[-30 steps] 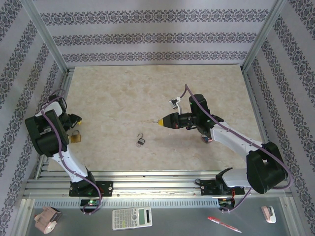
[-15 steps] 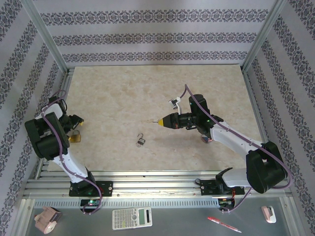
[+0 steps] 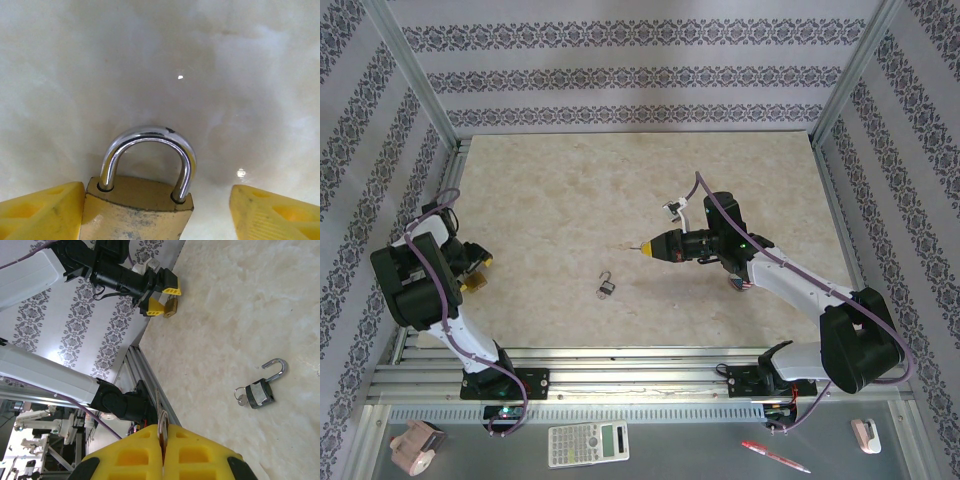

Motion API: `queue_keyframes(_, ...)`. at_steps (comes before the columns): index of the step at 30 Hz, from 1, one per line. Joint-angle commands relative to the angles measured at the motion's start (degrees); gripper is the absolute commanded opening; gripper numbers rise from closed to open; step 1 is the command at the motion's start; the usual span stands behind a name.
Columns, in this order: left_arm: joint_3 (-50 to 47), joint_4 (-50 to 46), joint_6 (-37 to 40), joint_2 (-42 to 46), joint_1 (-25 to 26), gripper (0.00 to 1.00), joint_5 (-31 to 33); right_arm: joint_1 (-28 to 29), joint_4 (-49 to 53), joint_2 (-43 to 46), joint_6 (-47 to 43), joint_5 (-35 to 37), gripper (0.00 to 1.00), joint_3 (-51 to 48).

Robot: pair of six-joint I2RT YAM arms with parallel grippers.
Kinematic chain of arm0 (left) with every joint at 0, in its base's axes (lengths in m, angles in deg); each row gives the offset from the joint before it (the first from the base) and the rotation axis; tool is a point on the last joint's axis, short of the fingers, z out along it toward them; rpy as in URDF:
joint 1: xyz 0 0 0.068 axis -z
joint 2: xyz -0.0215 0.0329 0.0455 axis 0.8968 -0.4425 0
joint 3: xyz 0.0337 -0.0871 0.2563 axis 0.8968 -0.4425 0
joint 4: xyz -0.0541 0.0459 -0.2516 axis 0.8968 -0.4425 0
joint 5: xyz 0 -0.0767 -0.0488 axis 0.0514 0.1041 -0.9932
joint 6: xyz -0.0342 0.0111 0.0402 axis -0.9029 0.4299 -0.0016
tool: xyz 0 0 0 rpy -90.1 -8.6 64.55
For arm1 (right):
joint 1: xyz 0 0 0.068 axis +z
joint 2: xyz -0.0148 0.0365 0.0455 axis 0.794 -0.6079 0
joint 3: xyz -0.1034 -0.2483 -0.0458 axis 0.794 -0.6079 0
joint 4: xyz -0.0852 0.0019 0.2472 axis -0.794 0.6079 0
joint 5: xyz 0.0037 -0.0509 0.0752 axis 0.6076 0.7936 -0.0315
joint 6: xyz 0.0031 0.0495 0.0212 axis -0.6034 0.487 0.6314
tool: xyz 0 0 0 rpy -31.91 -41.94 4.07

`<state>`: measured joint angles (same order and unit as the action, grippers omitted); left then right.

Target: Unlock with the key

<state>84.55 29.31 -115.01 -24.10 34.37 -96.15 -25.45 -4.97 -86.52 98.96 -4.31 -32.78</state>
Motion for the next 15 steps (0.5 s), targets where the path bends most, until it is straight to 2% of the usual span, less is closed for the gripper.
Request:
queue_keyframes(1,-0.64,-1.57,1.31,-1.38,-0.25,0.71,1.38,0.13,-0.29,1.69,-0.54,-0.01,0.06,0.56)
queue_keyframes(9,-1.48,-1.7,0.72,-1.89,-0.25,0.54,1.6,0.13,-0.31,1.52,-0.56,0.26,0.06,0.78)
queue_keyframes(13,-2.83,-0.12,0.35,-0.87,-0.25,0.37,-0.62,0.2,-0.63,1.08,-0.2,0.07,0.06,1.14)
queue_keyframes(15,-3.45,0.64,-0.03,-0.03,-0.25,0.34,-2.58,0.22,-0.55,1.12,-0.18,0.1,0.06,1.42)
